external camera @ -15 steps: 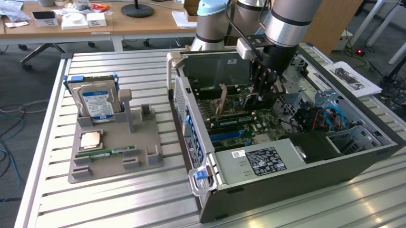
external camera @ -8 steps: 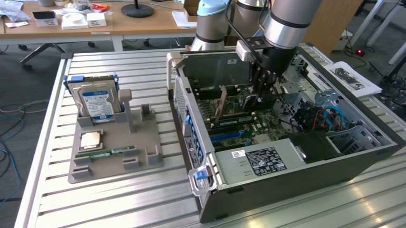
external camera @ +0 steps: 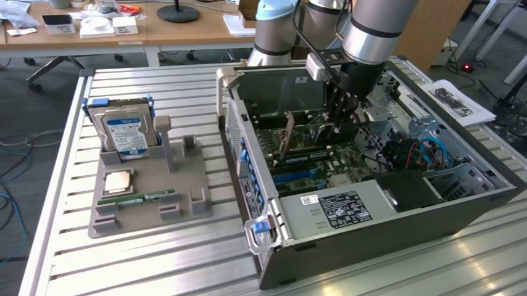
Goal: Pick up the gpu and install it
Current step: 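Insert the gpu into the slot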
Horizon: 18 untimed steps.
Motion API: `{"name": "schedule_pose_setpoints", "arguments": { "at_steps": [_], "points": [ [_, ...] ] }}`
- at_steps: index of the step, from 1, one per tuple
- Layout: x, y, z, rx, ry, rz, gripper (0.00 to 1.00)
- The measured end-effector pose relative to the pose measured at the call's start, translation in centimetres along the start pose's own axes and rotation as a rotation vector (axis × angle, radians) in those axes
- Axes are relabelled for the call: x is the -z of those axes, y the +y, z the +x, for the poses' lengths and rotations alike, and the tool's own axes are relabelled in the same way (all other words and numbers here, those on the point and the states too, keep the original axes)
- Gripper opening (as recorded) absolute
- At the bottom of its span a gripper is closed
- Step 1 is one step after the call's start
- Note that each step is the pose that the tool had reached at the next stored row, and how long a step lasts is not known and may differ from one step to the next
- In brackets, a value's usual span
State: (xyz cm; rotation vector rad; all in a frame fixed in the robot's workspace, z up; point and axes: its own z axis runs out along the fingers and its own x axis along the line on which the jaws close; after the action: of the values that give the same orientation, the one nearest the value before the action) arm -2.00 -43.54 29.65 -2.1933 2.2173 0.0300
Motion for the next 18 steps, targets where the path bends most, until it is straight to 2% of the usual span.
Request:
{"name": "schedule_pose_setpoints", "arguments": {
  "at_steps": [14, 18],
  "points": [
    [-0.42, 0.01, 0.03, 0.0, -0.0001, 0.0002, 0.27],
    [-0.4, 0.0, 0.47, 0.0, -0.0004, 0.0002, 0.27]
  ]
}}
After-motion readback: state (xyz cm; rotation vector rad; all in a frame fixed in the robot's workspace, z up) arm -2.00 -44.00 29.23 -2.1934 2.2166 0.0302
